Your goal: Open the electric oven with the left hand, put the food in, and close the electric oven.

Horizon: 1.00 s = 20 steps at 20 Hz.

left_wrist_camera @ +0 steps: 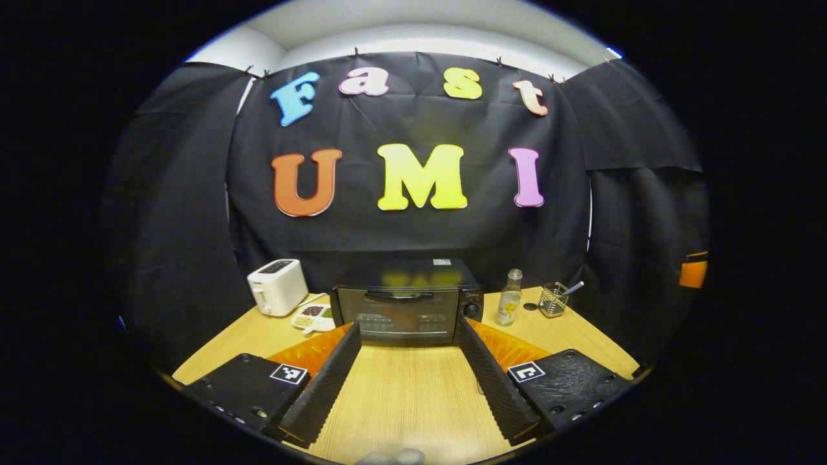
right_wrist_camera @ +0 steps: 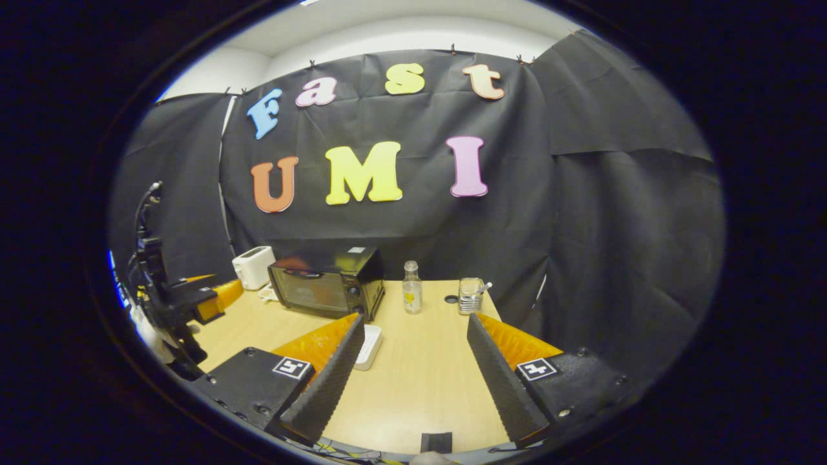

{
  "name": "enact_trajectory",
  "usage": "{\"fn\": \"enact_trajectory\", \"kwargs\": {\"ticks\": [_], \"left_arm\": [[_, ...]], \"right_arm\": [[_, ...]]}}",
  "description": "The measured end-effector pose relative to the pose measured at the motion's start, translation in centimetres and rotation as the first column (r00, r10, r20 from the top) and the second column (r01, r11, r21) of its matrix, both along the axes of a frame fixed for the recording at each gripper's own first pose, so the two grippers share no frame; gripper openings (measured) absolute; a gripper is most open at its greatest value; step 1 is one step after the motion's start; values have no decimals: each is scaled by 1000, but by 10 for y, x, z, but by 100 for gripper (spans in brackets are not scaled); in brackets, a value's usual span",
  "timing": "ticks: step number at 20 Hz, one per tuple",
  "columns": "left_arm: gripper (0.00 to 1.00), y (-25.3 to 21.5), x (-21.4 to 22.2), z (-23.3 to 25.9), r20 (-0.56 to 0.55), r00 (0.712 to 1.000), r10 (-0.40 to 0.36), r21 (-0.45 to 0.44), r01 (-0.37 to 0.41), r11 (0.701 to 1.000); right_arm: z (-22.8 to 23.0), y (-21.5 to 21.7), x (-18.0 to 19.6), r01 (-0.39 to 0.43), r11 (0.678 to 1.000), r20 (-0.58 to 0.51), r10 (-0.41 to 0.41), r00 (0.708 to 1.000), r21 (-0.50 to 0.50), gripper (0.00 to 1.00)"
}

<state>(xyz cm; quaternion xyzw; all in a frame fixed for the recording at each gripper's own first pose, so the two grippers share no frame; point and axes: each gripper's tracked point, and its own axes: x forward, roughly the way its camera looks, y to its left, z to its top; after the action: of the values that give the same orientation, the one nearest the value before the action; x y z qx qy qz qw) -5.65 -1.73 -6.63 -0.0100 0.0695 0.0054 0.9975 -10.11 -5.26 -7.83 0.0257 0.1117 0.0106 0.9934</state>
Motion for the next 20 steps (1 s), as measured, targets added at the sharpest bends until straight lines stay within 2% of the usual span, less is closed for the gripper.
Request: {"fn": "enact_trajectory", "kwargs": {"ticks": [1, 2, 5, 10, 15, 20], "left_arm": [[100, 2, -18, 8, 11, 1000, 16, 7, -16, 1000], [97, 5, -37, 18, 23, 999, 31, 19, -32, 999], [97, 15, -86, 40, 54, 994, 98, 49, -101, 994], [96, 23, -129, 52, 64, 987, 145, 70, -149, 986], [96, 21, -133, 62, 74, 991, 111, 57, -115, 992], [96, 10, -128, 70, 95, 995, 18, 47, -22, 999]], "right_arm": [[4, -2, -4, -14, 1000, 13, 14, 1000, 5, 100], [7, -3, -7, -27, 1000, 28, 27, 999, 9, 100], [9, -5, -18, -56, 998, 66, 55, 996, 6, 100], [8, 1, -31, -65, 998, 93, 62, 994, 21, 100], [18, 9, -45, -45, 999, 116, 43, 992, 18, 100], [28, 21, -56, -8, 1000, 140, 7, 990, 10, 100]]}}
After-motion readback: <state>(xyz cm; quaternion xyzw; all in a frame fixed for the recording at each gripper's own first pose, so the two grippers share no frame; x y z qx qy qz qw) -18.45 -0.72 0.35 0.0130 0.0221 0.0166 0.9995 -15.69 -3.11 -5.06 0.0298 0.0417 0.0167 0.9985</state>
